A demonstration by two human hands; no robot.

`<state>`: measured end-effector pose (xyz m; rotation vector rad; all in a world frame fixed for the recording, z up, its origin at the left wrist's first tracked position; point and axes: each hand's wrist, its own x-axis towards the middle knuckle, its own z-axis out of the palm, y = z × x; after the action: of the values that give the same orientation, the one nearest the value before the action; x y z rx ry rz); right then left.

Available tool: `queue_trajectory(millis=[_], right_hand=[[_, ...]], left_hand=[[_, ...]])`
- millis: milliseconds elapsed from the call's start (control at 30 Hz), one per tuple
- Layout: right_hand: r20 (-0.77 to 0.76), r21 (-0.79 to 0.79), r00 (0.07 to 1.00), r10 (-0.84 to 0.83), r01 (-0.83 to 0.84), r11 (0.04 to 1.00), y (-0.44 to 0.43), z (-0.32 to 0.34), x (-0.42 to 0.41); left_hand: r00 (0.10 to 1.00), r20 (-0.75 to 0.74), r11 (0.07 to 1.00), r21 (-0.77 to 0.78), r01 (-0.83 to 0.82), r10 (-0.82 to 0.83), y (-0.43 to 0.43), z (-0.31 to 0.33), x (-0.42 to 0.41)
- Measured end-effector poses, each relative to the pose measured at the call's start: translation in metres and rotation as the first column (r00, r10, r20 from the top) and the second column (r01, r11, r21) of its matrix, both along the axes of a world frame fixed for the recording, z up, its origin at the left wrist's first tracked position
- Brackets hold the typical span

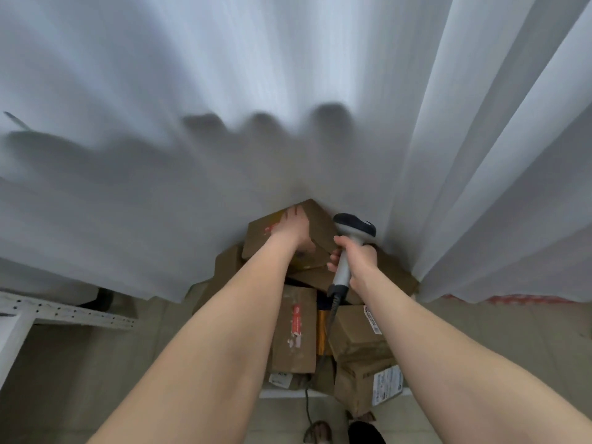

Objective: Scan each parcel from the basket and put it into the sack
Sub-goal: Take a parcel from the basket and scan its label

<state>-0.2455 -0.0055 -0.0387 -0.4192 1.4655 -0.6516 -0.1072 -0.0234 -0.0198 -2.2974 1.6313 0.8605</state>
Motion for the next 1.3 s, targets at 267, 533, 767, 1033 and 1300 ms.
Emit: queue_trajectory(millis=[267, 533, 767, 1033, 1300], right_hand=[[0.026, 0.034, 1.0, 0.002, -0.003, 0.999, -0.034, -0.049, -0.002], [0.022, 0.085, 0.999, 0.048, -0.05, 0.995, -0.035, -0.061, 0.004], [-0.018, 0.082, 0.997, 0.07, -0.068, 0.994, -0.043, -0.072, 0.01], [-0.055, 0.05, 0.998, 0.032, -0.029, 0.998, -0.059, -0.088, 0.017], [-0.094, -0.032, 0.992, 0.085, -0.088, 0.996, -0.074, -0.116, 0.028]], left_hand=[[0.98, 0.106, 0.985, 0.038, 0.166, -0.169, -0.044, -0.04, 0.002], [0.94, 0.201, 0.961, 0.039, 0.274, -0.277, -0.044, -0.041, 0.015], [0.992, -0.123, 0.992, -0.121, -0.042, 0.027, -0.048, -0.054, 0.017], [0.643, -0.224, 0.623, -0.163, -0.765, 0.732, -0.024, -0.087, 0.054], [0.554, -0.196, 0.57, 0.035, -0.821, 0.809, -0.004, -0.139, 0.103]])
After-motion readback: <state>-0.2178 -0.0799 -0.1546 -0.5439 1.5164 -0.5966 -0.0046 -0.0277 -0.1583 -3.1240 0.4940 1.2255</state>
